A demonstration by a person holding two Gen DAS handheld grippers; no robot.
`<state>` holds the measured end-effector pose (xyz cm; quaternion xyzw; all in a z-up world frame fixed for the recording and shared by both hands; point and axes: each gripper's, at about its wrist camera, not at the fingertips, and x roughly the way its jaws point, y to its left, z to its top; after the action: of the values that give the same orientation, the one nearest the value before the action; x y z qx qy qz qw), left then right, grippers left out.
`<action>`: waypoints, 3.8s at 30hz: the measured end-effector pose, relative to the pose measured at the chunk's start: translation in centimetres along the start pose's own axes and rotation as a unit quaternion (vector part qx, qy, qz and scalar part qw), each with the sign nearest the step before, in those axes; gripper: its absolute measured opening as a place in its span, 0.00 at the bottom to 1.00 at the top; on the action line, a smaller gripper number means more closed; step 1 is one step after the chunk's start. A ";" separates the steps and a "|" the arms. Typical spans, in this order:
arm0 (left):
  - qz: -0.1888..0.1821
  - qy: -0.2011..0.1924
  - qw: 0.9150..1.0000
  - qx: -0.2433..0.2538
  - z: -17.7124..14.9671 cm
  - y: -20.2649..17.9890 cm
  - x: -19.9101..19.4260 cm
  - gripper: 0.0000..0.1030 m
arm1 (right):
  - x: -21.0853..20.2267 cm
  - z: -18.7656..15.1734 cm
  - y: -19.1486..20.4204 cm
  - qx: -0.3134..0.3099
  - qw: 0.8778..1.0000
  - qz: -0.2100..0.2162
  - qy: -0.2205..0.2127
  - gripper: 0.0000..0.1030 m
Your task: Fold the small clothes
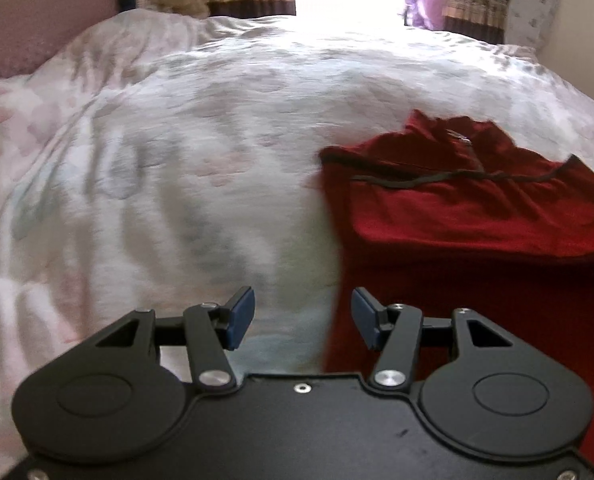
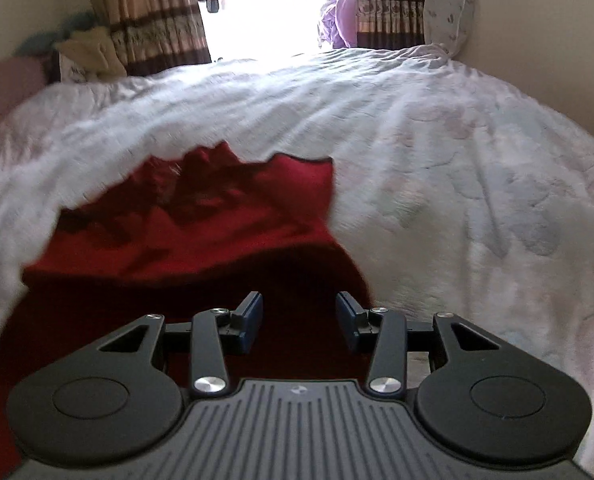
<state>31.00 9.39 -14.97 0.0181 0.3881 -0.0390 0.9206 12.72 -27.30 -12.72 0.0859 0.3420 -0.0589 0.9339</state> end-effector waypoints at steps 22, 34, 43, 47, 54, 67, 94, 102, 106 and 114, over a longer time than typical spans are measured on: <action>0.021 0.040 0.999 0.029 -4.1 1.4 -2.5 0.59 | -3.4 -2.8 -5.7 0.046 0.998 0.016 0.045 0.59; -0.003 0.121 0.992 0.045 -15.6 3.1 -13.8 0.59 | -14.7 -11.5 -8.3 0.021 0.992 -0.026 0.124 0.71; -0.055 0.155 0.986 -0.030 -18.1 3.7 -14.0 0.59 | -12.7 -12.9 -5.1 -0.023 0.983 -0.017 0.180 0.79; -0.056 0.159 0.985 -0.038 -18.8 3.8 -13.6 0.59 | -12.2 -13.2 -5.4 -0.011 0.982 -0.016 0.188 0.80; -0.043 0.160 0.985 -0.043 -19.7 3.6 -13.1 0.63 | -13.2 -13.6 -5.5 0.030 0.982 0.015 0.185 0.26; -0.112 0.096 0.987 -0.063 -17.2 6.7 -18.2 0.02 | -15.9 -10.9 -5.8 0.018 0.984 0.019 0.176 0.04; -0.056 0.039 0.998 0.005 -11.3 3.6 -21.0 0.03 | -17.2 -4.5 -4.1 -0.016 0.994 0.032 0.100 0.04; -0.008 -0.234 0.964 -0.130 6.4 4.2 -20.6 0.64 | -13.5 8.5 -3.9 0.065 0.979 -0.025 -0.193 0.95; -0.073 -0.160 0.979 -0.103 2.5 5.3 -16.8 0.64 | -11.0 5.2 -5.1 0.041 0.985 -0.067 -0.156 0.88; -0.093 0.012 0.990 -0.109 -6.9 4.7 -7.0 0.64 | -4.4 -2.5 -4.3 -0.010 0.999 -0.041 -0.002 0.74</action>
<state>21.63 14.91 -14.76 -0.1182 0.4008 -0.0818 0.9048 7.06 -30.80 -12.31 0.0625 0.3435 -0.0943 0.9323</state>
